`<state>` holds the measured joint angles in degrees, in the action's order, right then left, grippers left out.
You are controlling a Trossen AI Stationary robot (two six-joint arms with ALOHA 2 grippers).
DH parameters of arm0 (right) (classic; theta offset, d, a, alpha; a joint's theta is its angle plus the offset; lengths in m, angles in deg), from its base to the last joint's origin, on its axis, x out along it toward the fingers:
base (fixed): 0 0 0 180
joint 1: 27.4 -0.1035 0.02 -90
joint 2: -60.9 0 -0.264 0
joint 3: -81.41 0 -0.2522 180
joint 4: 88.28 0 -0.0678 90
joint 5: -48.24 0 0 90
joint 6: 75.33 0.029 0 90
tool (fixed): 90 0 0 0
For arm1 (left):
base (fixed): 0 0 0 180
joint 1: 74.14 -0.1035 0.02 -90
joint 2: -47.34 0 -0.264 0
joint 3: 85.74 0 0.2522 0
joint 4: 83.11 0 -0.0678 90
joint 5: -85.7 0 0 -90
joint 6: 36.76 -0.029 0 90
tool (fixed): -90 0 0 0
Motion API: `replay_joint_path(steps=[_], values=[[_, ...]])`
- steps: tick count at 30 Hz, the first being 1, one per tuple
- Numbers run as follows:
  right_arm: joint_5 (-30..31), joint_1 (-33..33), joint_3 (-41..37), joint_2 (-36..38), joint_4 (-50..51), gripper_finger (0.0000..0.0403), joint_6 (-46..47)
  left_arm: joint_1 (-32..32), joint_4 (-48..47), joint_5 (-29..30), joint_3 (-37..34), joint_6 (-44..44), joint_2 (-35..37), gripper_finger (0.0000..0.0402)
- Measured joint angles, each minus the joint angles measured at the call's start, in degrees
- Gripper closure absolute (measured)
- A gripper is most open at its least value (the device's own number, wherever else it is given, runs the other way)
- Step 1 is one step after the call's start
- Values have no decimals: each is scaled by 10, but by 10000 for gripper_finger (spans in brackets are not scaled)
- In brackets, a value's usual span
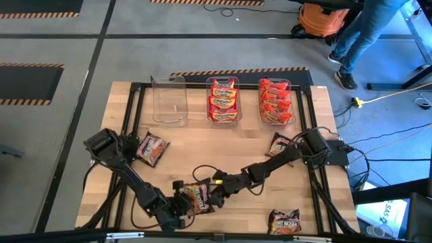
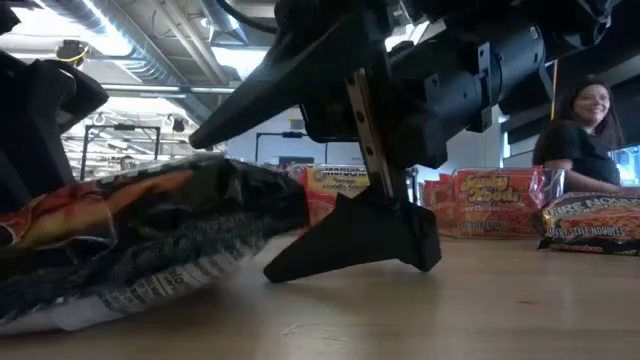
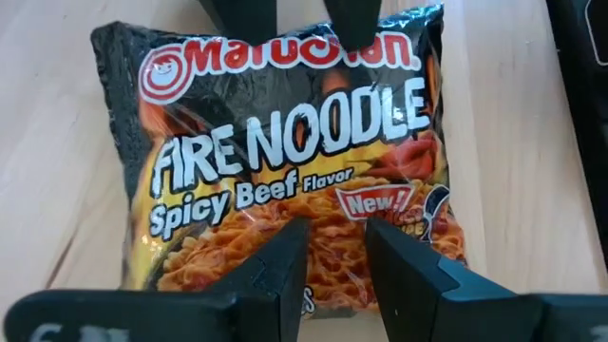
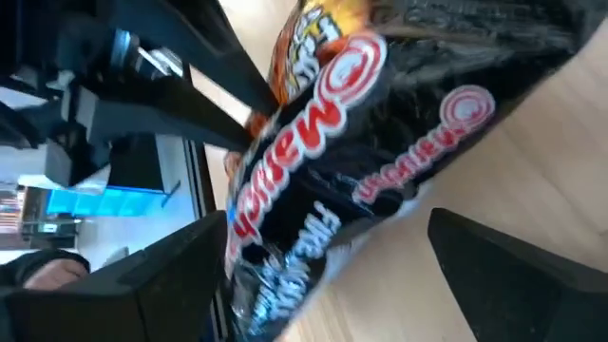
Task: Sort Maruchan noodles
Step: Put the black noodle pack into the left transparent bin
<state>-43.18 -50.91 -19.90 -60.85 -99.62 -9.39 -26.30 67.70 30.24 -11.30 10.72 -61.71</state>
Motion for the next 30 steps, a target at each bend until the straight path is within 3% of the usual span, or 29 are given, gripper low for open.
replay_joint_path(steps=[12, 21, 26, 30], values=[[65, 3, 1, -10, -28, 45, 23, -3, 29, 34, -2, -2, -5, 296], [38, 3, 69, -53, -12, 45, -1, -36, 96, 17, -2, -69, -5, 296], [36, 3, 77, -54, 0, 45, -21, -47, 80, -27, 17, -104, 5, 296], [29, 3, 77, -55, -1, 65, -32, -34, 45, -28, 23, -103, 31, 296]])
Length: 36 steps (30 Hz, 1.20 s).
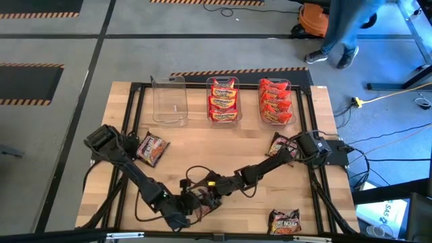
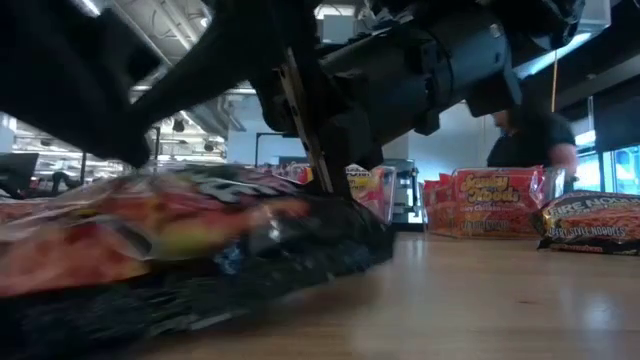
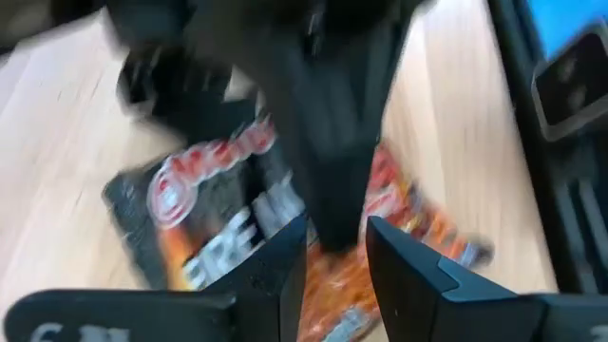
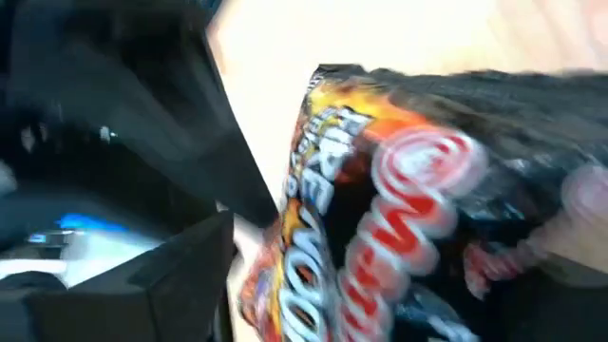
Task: Sort Maruchan noodles
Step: Put the black noodle pack into the left transparent bin
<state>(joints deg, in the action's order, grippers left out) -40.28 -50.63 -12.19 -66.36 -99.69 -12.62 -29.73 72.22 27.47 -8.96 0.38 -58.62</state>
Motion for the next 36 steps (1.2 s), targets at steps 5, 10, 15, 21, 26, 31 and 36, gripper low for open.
replay_joint_path(steps=[5, 10, 15, 21, 26, 31, 36], values=[[-6, 0, -1, 0, -7, 126, -19, 30, -93, 4, 0, 72, 36, 296], [-11, 0, -1, 0, -8, 191, -32, 69, -125, 2, 0, 148, 32, 296], [-11, 0, -1, -1, -13, 249, -53, 90, -125, 5, 0, 195, 5, 296], [-11, 0, -2, -2, -18, 319, -85, 102, -129, 6, 0, 210, 6, 296], [-12, 0, -2, 4, -19, 363, -146, 118, -146, 10, 0, 210, 45, 296], [-11, 5, 7, 34, -2, 377, -264, 133, -163, 38, 0, 203, 97, 296], [1, 29, 37, 92, 138, 378, -394, 123, -164, 92, 0, 140, 137, 296]])
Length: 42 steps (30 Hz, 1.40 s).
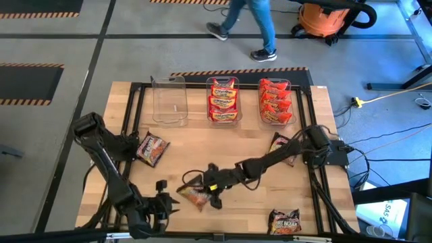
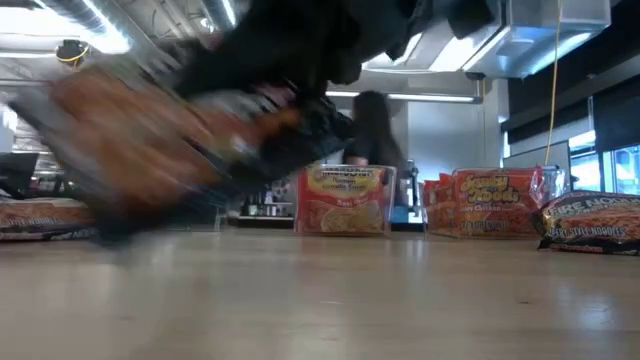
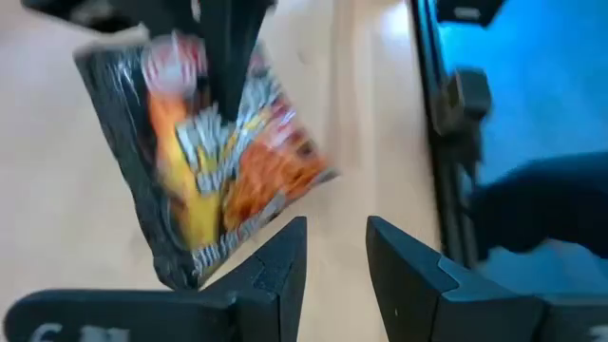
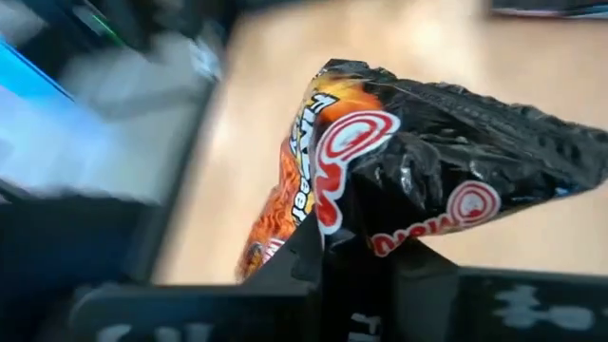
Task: Sort Maruchan noodles
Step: Put the black noodle pack into the left transparent bin
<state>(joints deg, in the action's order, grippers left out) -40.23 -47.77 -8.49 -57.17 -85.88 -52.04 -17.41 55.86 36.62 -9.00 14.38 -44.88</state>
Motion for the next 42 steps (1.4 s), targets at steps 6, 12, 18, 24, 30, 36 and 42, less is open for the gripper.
replay_joint_path(steps=[6, 12, 18, 24, 30, 36, 42], values=[[40, 30, 95, 25, 296, 378, -153, -26, 43, 88, 0, -111, 13, 296], [106, 40, 168, 24, 505, 377, -285, -84, 51, 131, 0, -172, 13, 296], [129, 39, 173, 24, 569, 377, -294, -167, -46, 48, 0, -124, 11, 288], [122, 28, 132, 23, 579, 377, -265, -226, -98, -22, 0, -80, -7, 243], [141, 28, 99, 23, 560, 377, -254, -242, -93, -42, 0, -138, -22, 204], [143, 28, 98, 23, 538, 377, -265, -213, -113, 24, -17, -167, -22, 204], [120, 28, 98, 23, 514, 377, -264, -208, -36, 64, -139, -86, 16, 204]])
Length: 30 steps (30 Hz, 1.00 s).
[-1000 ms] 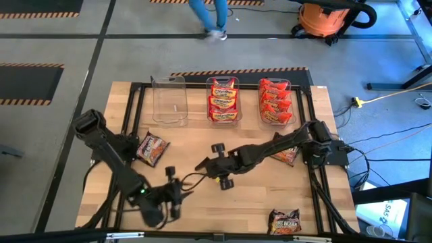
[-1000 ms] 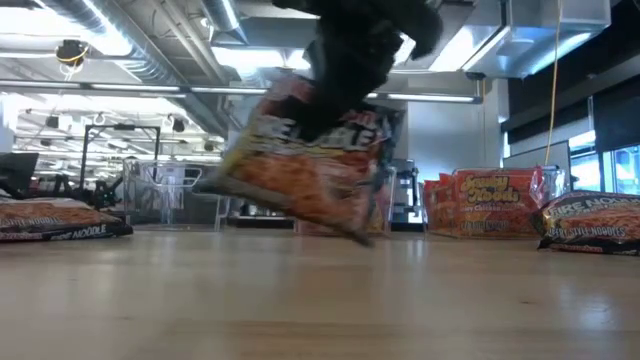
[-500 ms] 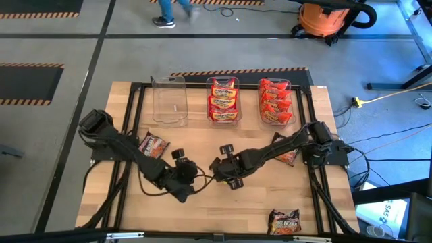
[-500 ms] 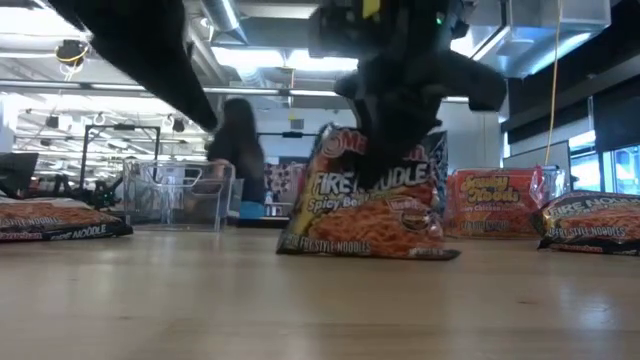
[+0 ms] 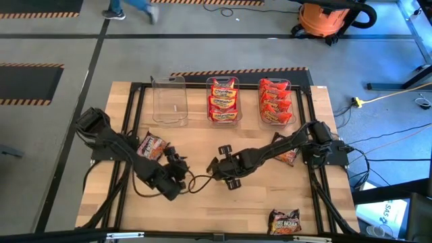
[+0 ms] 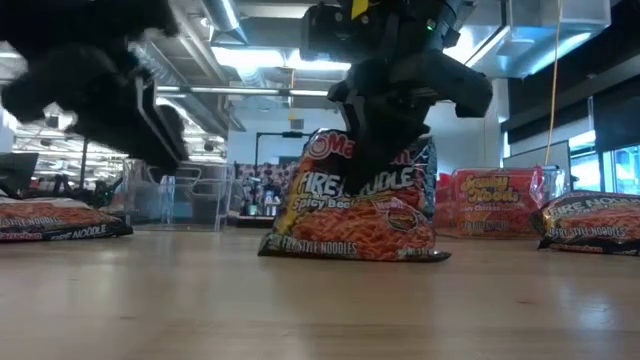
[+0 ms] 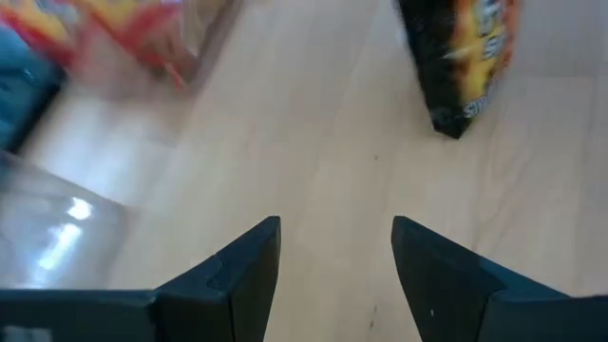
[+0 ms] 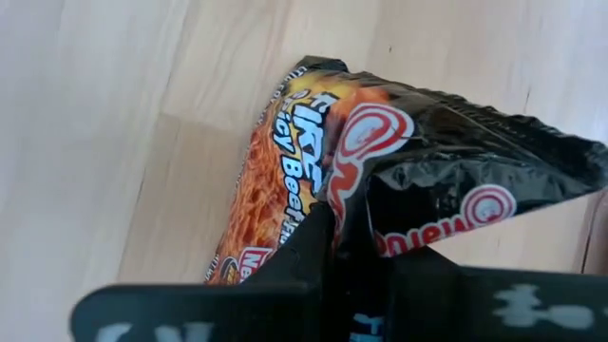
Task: Sort Maruchan noodles
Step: Put the black noodle pack into the left transparent bin
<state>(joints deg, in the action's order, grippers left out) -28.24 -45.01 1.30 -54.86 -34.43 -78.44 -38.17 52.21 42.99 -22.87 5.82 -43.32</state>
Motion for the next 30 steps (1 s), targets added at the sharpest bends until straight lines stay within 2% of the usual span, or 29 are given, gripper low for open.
replay_joint_path(steps=[7, 11, 14, 18, 22, 30], values=[[3, 0, 0, 0, -26, 377, -2, -7, 318, -77, -149, -60, 48, 204], [-1, 0, 0, 0, -34, 377, -2, -23, 484, -108, -195, -99, 57, 204], [-1, 0, 0, 0, -40, 377, -2, -39, 509, -114, -201, -103, 56, 204], [-1, 0, 0, 0, -42, 377, -2, -60, 511, -153, -201, -108, 55, 189], [-1, 0, 0, 0, -45, 377, -2, -71, 511, -178, -194, -108, 55, 150], [-1, 0, 0, 0, -89, 377, -17, -83, 514, -171, -174, -109, 55, 62]])
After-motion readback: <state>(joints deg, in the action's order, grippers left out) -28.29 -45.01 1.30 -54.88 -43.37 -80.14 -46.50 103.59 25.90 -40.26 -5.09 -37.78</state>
